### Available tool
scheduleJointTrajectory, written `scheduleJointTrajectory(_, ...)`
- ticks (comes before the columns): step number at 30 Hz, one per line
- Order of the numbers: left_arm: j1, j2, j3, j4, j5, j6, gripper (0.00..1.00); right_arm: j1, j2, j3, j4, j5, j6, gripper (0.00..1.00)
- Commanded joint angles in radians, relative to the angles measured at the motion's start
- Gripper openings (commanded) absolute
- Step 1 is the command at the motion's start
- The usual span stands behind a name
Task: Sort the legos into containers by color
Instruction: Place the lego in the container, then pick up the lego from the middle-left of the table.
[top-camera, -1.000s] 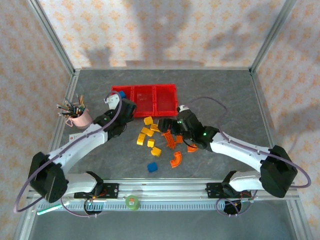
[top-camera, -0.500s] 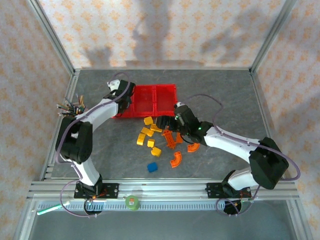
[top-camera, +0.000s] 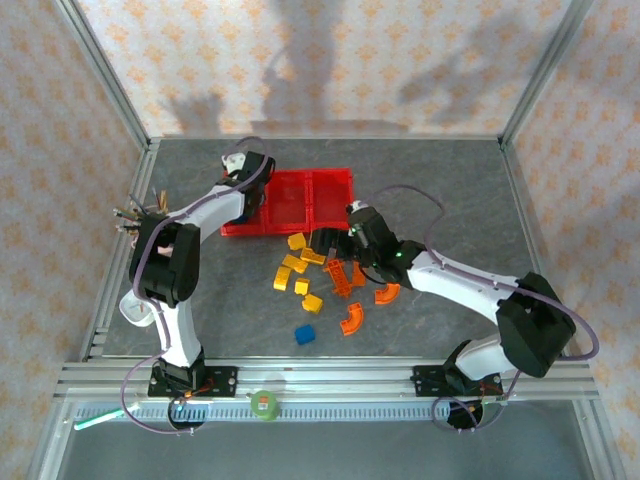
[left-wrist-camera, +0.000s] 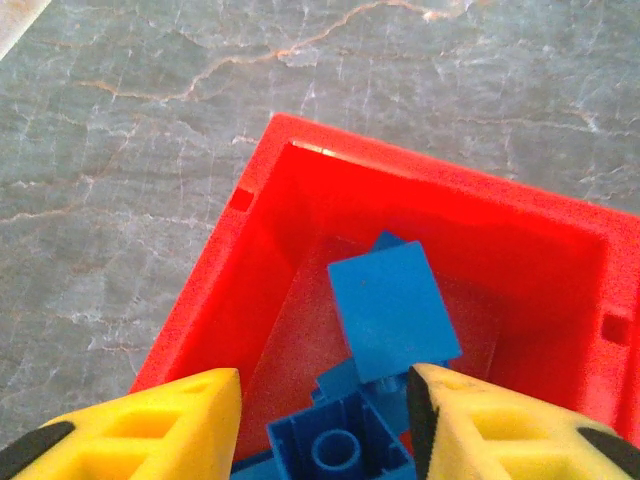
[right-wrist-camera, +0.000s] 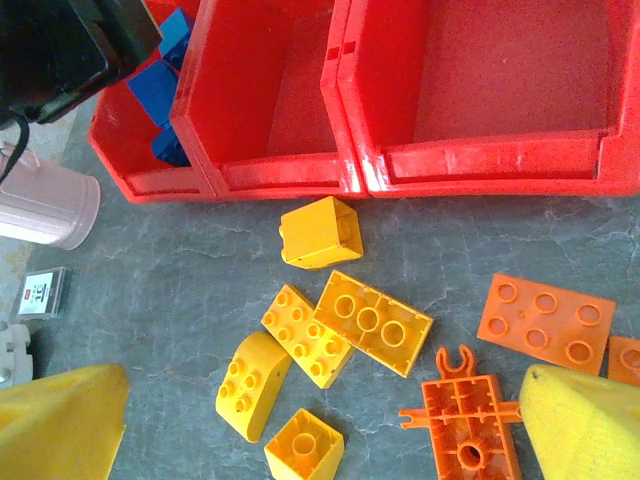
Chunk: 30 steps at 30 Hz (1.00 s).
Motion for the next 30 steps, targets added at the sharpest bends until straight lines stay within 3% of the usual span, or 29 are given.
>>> scheduleJointTrajectory(1, 0.011, -0.02, 0.053, -0.065, -0.032, 0.022, 0.5, -0.005, -0.005, 0.039, -0.002, 0.002, -0.024, 1.0)
scheduleJointTrajectory(12, -0.053, -0.293, -0.13, -0.046, 0.162, 0.005, 0.54, -0.006, -0.062, 0.004, -0.038, -0.01, -0.035, 1.0)
scheduleJointTrajectory(20, -0.227, -0.516, -0.361, -0.047, 0.223, -0.053, 0.54, -0.005, -0.118, -0.085, -0.039, -0.101, -0.013, 1.0)
scheduleJointTrajectory(30, -0.521, -0.724, -0.628, -0.085, 0.291, -0.245, 0.59, -0.004, -0.272, -0.242, -0.11, -0.124, 0.001, 1.0)
